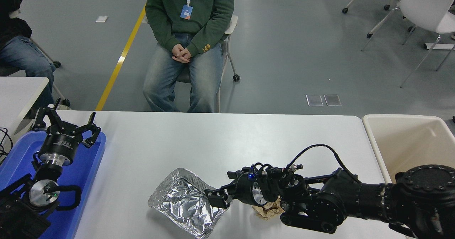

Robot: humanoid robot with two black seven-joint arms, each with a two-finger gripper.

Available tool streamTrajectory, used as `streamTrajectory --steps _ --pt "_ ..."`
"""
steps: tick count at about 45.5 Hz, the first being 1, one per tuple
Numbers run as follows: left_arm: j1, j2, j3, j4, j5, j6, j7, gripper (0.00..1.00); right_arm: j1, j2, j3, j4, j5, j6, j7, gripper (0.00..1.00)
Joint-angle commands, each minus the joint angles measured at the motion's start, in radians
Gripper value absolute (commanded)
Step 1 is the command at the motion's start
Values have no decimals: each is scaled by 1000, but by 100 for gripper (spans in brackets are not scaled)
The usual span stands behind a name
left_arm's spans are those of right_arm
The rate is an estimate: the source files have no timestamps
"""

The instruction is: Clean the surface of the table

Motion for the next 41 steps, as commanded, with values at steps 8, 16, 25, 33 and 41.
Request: streamTrajectory --steps 8,16,25,33,41 --pt "-1 0 0 0 0 0 0 100 -12 11 -40 -8 18 -31 66 97" --pt "-1 0 0 0 0 0 0 100 20 11 -41 133 89 -22 120 96" --pt "-1 0 0 0 0 0 0 100 12 11 -84 47 86 -26 117 91" --pt "1 0 0 0 0 0 0 100 3 11 -99 -4 86 -26 118 92" --pt "-1 0 0 0 0 0 0 100 3 11 -119 -2 80 -29 120 92"
